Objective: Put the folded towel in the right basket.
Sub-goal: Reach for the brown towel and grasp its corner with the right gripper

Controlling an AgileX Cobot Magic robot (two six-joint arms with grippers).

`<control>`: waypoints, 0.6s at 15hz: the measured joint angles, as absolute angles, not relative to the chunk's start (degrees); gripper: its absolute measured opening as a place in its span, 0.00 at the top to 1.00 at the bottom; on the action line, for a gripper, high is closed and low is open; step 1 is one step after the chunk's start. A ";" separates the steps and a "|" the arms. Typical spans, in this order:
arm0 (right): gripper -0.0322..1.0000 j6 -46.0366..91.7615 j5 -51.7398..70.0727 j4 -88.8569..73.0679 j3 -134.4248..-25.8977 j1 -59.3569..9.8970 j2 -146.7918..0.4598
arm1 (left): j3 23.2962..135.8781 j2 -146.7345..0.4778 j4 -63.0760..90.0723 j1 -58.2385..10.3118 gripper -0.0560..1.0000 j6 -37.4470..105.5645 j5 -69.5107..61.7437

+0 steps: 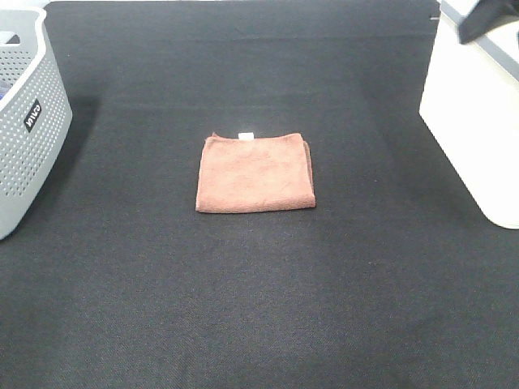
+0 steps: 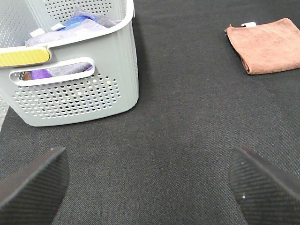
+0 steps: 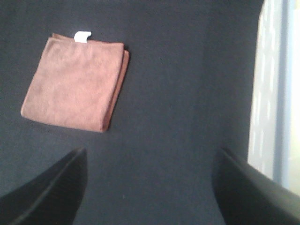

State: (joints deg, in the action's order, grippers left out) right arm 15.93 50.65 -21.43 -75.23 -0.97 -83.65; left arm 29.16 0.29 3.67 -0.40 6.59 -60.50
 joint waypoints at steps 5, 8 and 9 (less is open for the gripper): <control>0.35 17.07 50.99 -20.86 -85.20 -9.85 -100.67 | 29.16 0.29 3.67 -0.40 0.12 6.59 -60.50; 0.35 17.07 50.99 -24.92 -90.24 -11.29 -110.58 | 29.16 0.29 3.67 -0.40 0.12 6.59 -60.50; 0.35 17.07 51.05 -26.59 -93.05 -11.29 -115.05 | 29.16 0.29 3.67 -0.40 0.12 6.59 -60.50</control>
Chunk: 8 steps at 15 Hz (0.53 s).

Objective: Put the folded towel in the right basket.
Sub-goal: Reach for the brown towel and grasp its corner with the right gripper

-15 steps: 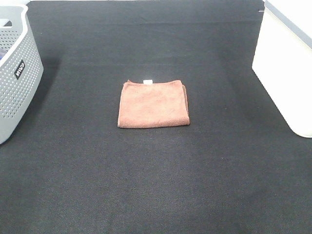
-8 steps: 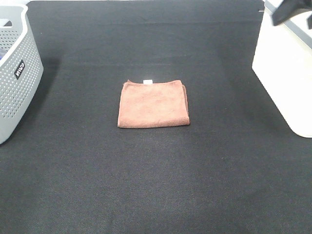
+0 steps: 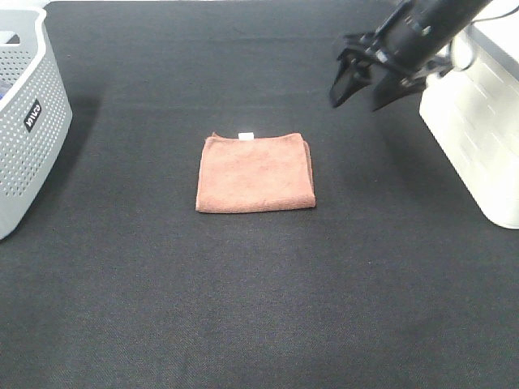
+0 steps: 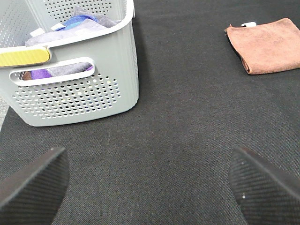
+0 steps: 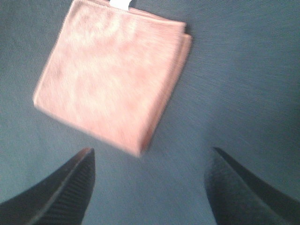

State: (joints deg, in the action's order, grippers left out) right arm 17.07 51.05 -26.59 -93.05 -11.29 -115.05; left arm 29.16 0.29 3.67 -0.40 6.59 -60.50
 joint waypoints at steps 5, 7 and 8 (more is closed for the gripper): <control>0.35 17.07 52.25 -28.48 -100.27 -11.29 -125.19 | 29.16 0.29 3.67 -0.40 0.12 6.59 -60.50; 0.35 17.19 52.31 -29.11 -102.85 -11.29 -130.46 | 29.16 0.29 3.67 -0.40 0.12 6.59 -60.50; 0.35 17.48 52.31 -29.97 -103.82 -11.29 -132.70 | 29.16 0.29 3.67 -0.40 0.12 6.59 -60.50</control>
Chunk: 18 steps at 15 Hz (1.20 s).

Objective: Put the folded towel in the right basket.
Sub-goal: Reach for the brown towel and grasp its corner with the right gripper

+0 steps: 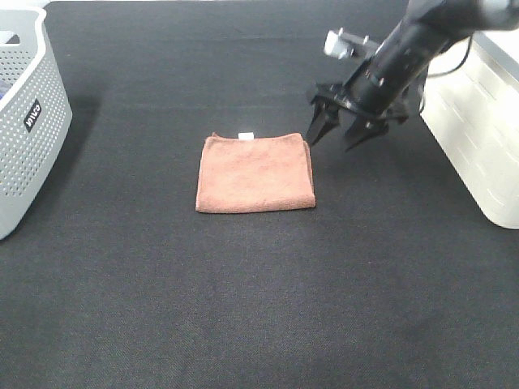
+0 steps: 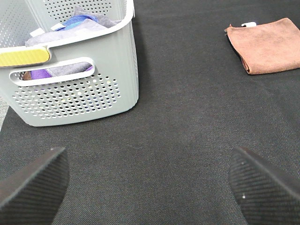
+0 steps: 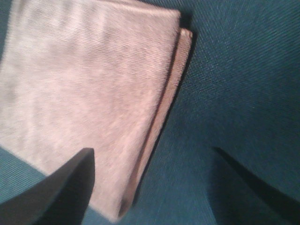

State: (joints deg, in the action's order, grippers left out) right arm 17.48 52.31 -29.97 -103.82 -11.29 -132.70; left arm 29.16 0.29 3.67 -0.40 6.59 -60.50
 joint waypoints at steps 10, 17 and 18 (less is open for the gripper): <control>0.36 25.73 54.49 -45.44 -108.35 -11.17 -142.27 | 29.16 0.29 3.67 -0.40 0.12 6.59 -60.50; 0.94 28.07 57.47 -49.73 -110.81 -11.17 -144.50 | 29.16 0.29 3.67 -0.40 0.12 6.59 -60.50; 0.96 28.02 58.04 -49.50 -111.67 -11.17 -143.87 | 29.16 0.29 3.67 -0.40 0.12 6.59 -60.50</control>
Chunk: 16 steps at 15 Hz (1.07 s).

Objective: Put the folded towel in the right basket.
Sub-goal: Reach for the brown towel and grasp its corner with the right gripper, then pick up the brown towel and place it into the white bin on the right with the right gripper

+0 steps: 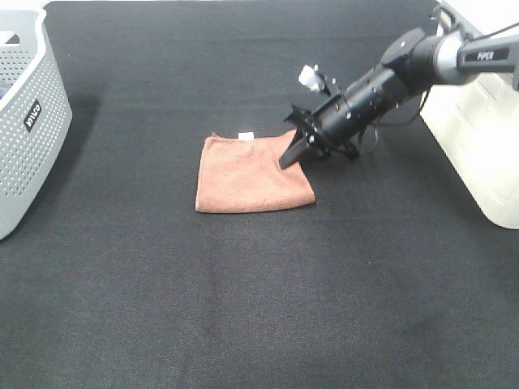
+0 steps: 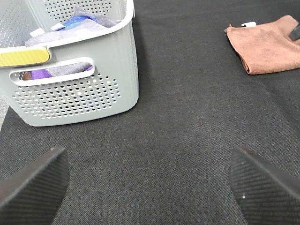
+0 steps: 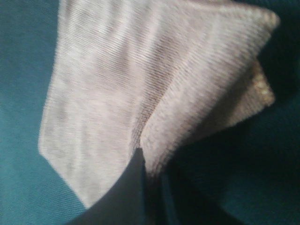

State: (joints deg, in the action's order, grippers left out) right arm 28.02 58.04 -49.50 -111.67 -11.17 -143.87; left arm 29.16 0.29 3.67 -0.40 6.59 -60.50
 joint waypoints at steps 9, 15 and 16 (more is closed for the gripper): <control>0.96 21.03 67.67 -40.16 -122.67 -11.17 -131.67 | 29.16 0.29 3.67 -0.40 0.12 6.59 -60.50; 0.96 15.53 69.56 -29.11 -128.34 -9.17 -119.06 | 29.16 0.29 3.67 -0.40 0.12 6.59 -60.50; 0.96 15.47 69.56 -29.11 -128.40 -7.10 -117.40 | 29.16 0.29 3.67 -0.40 0.12 6.59 -60.50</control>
